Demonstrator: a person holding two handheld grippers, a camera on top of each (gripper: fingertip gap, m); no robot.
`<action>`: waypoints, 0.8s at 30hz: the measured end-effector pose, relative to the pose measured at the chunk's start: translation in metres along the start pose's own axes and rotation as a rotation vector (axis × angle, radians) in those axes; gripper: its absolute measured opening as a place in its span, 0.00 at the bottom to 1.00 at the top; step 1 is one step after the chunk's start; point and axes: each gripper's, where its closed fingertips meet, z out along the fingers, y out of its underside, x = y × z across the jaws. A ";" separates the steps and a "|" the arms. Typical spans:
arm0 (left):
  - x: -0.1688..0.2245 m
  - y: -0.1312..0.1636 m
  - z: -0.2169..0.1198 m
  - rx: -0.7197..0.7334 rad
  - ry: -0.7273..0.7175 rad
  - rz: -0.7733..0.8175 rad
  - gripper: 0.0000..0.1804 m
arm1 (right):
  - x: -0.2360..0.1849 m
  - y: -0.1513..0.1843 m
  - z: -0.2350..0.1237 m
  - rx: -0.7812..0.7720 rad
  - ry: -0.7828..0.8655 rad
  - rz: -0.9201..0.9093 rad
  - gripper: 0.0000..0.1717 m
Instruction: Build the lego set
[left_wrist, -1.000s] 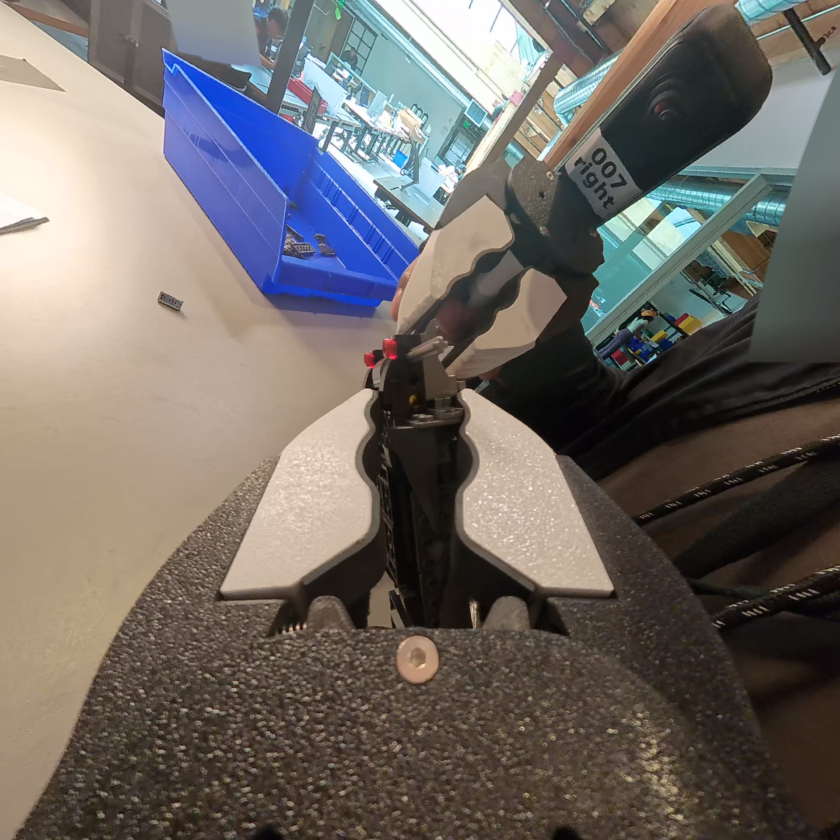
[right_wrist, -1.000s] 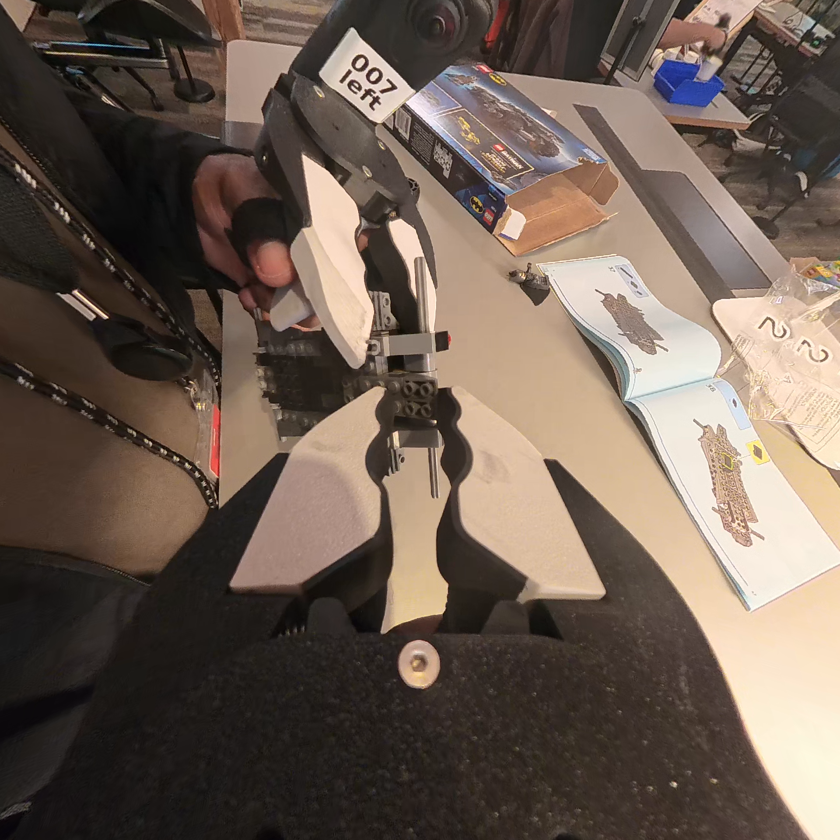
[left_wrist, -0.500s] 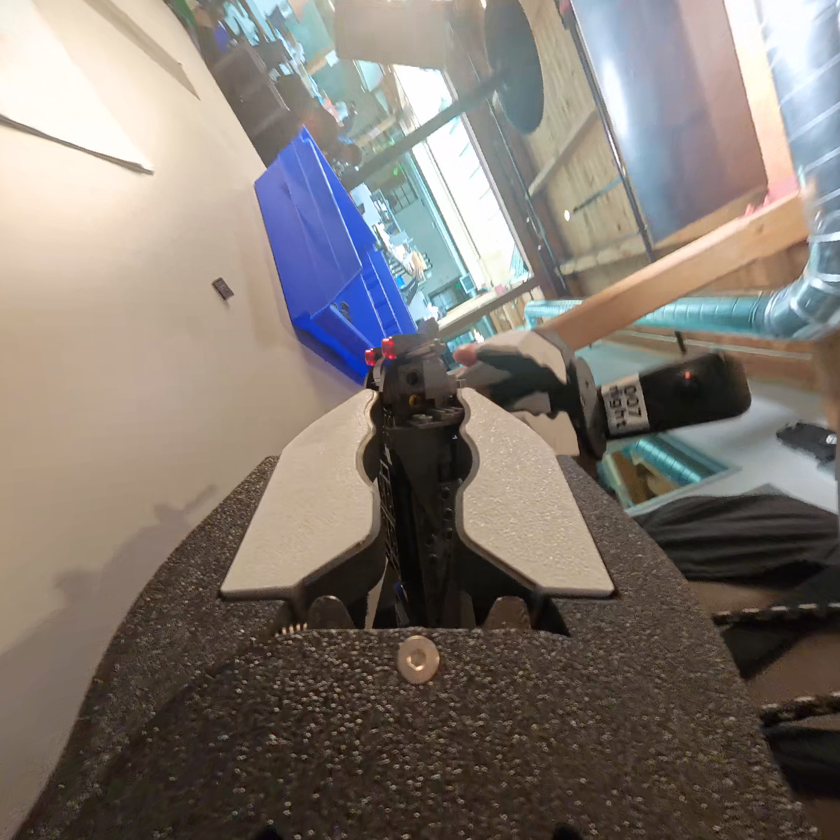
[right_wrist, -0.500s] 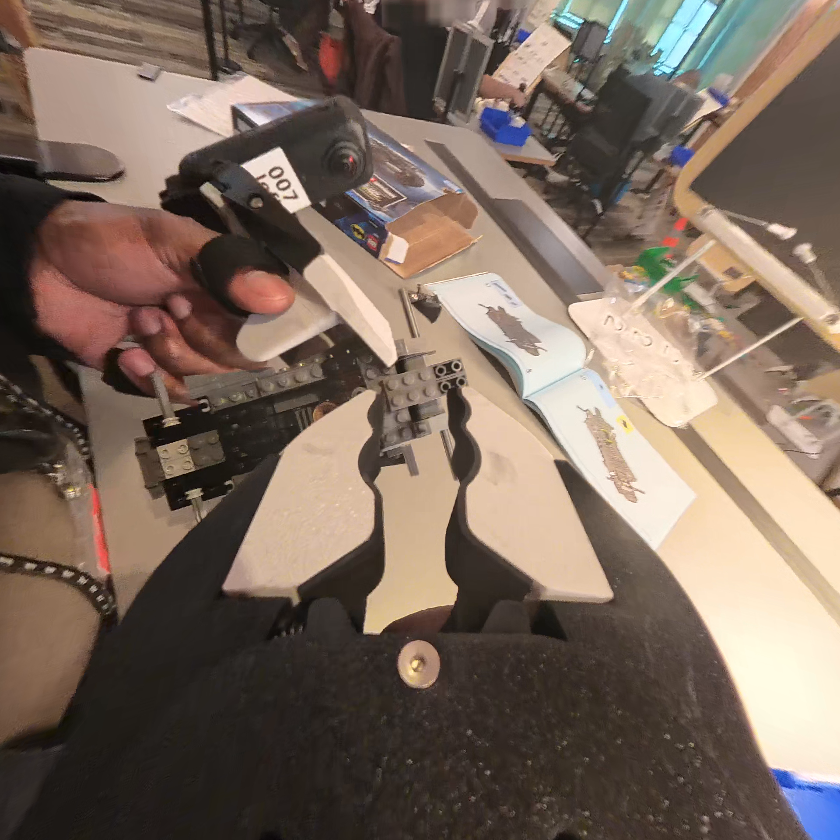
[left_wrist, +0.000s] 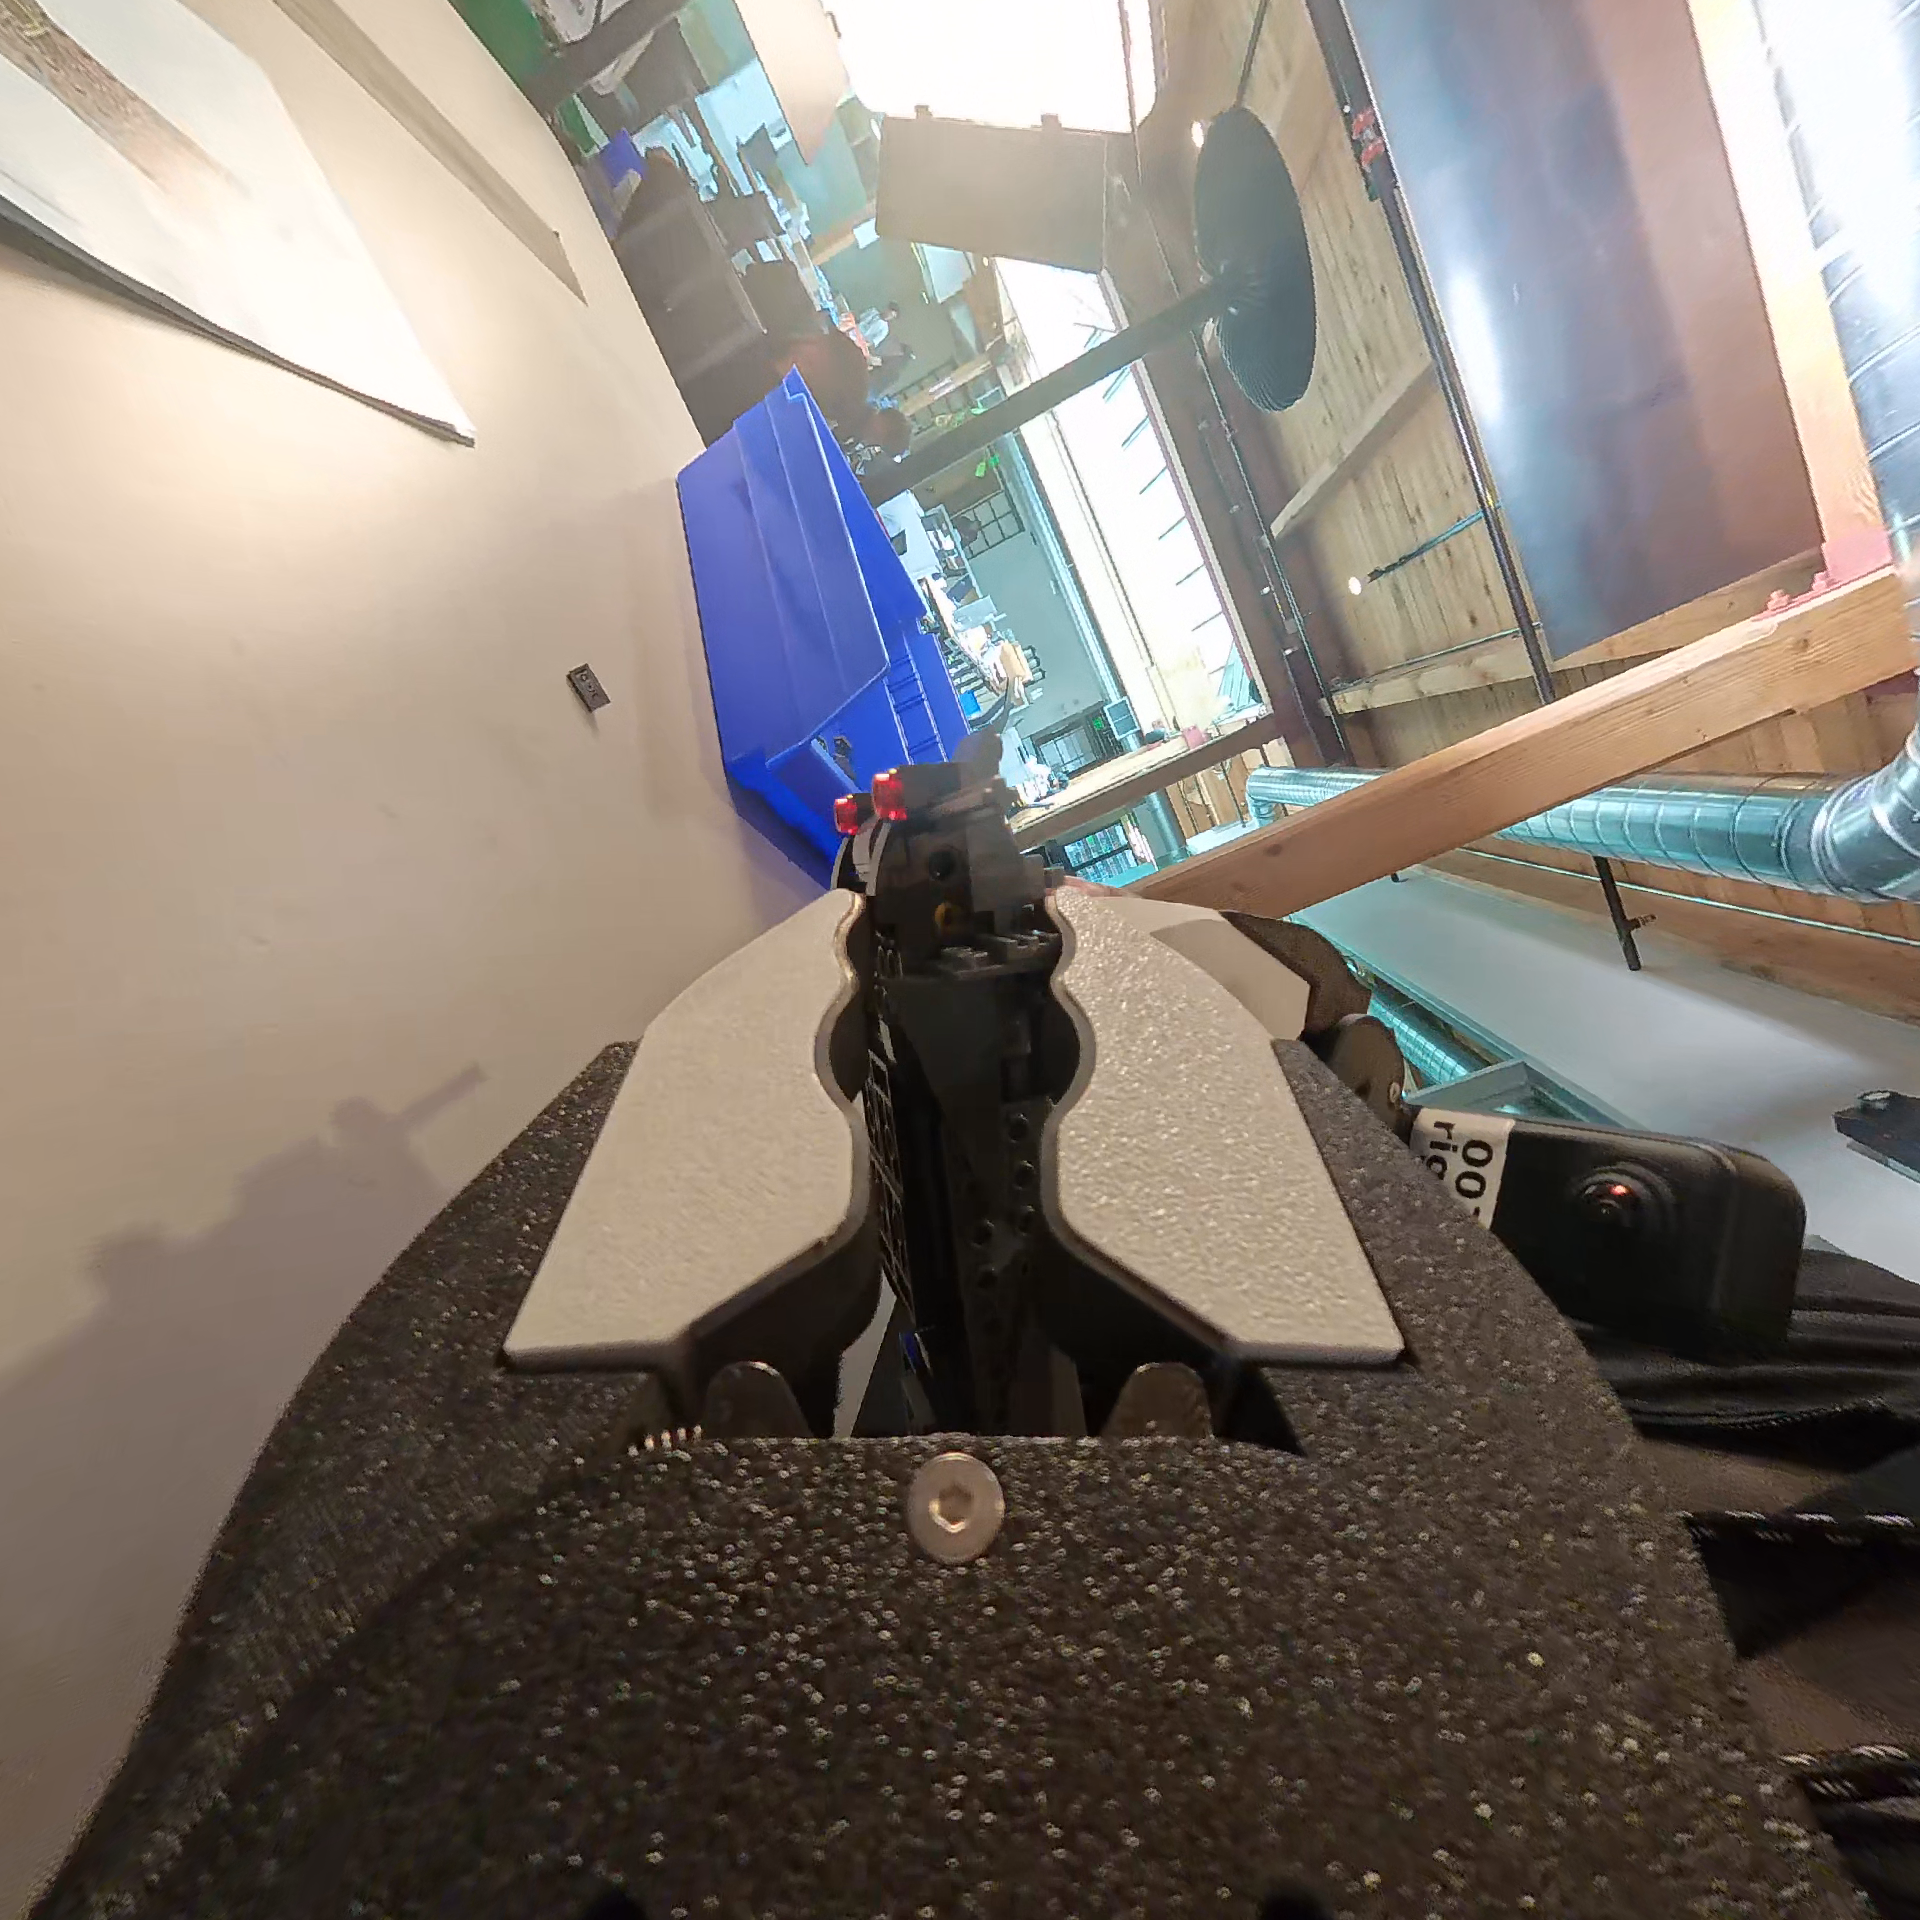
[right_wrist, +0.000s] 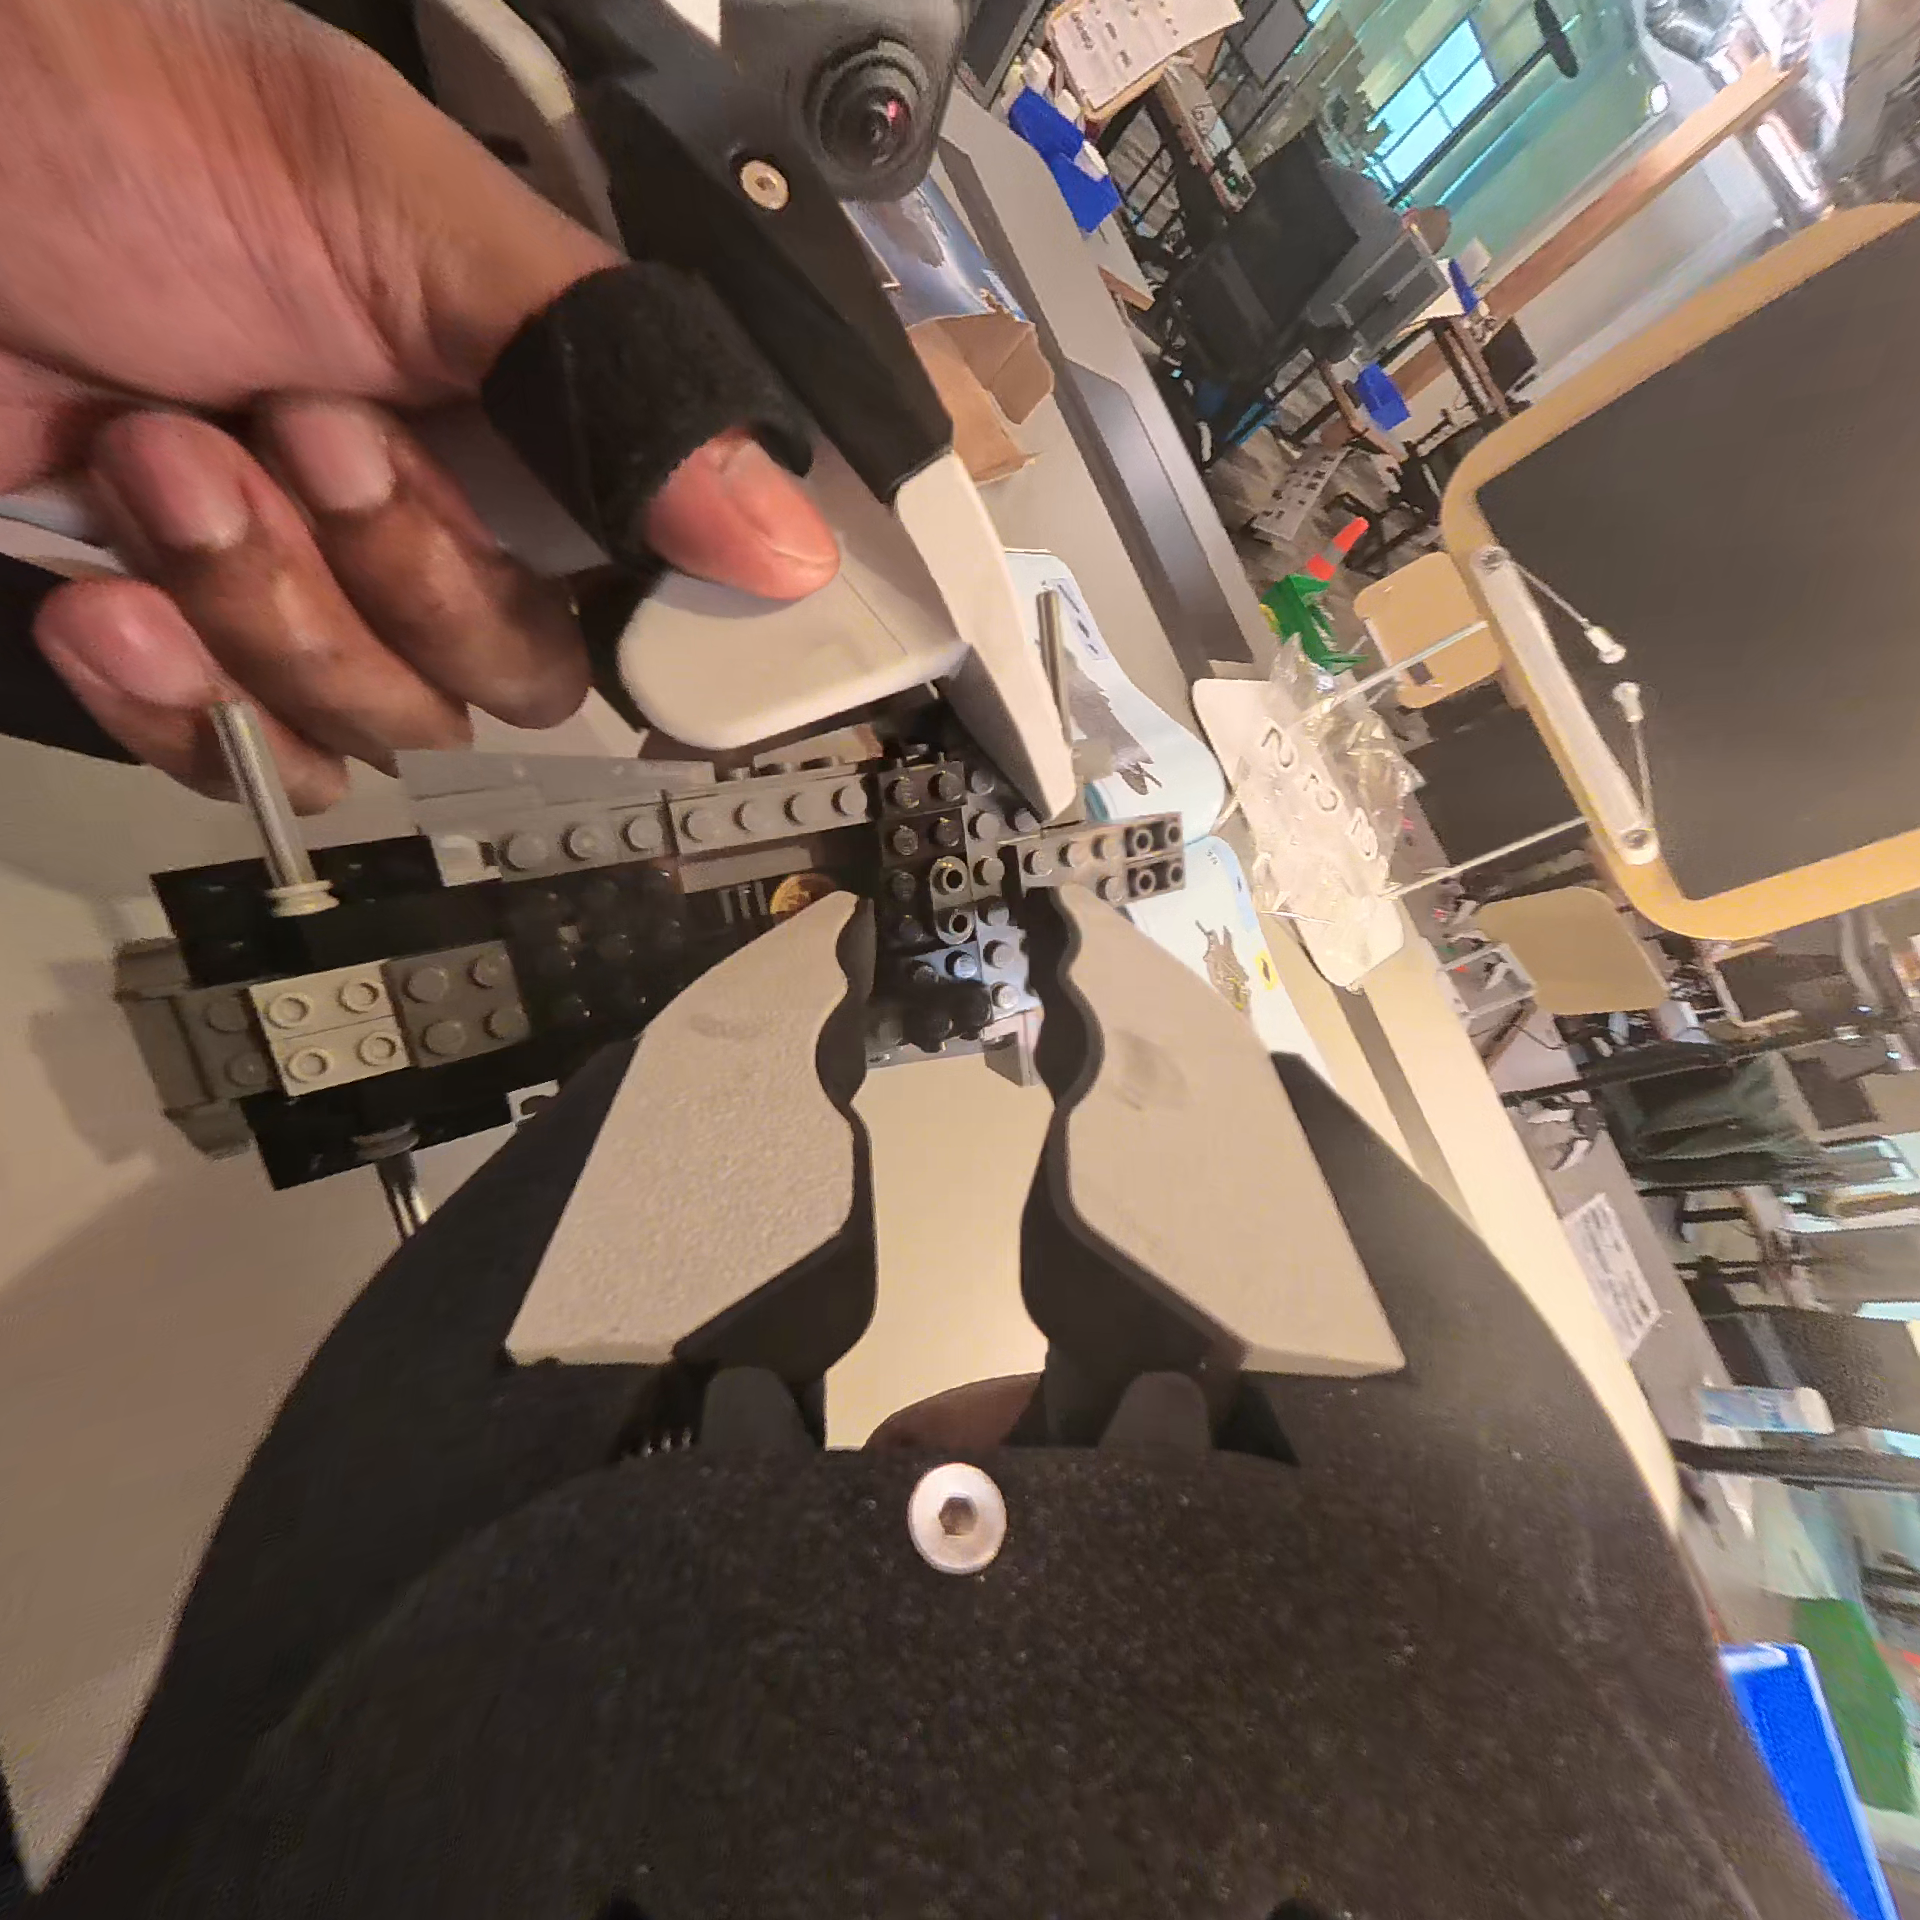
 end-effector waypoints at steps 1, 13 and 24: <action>-0.001 0.000 0.000 0.001 -0.004 -0.007 0.17 | 0.001 0.000 0.000 0.000 0.016 -0.013 0.17; -0.005 0.008 0.002 -0.024 0.011 -0.097 0.19 | -0.004 0.011 0.005 -0.046 0.050 -0.070 0.21; -0.010 0.013 0.002 -0.050 -0.013 -0.133 0.19 | -0.010 0.015 0.007 -0.046 0.052 -0.066 0.19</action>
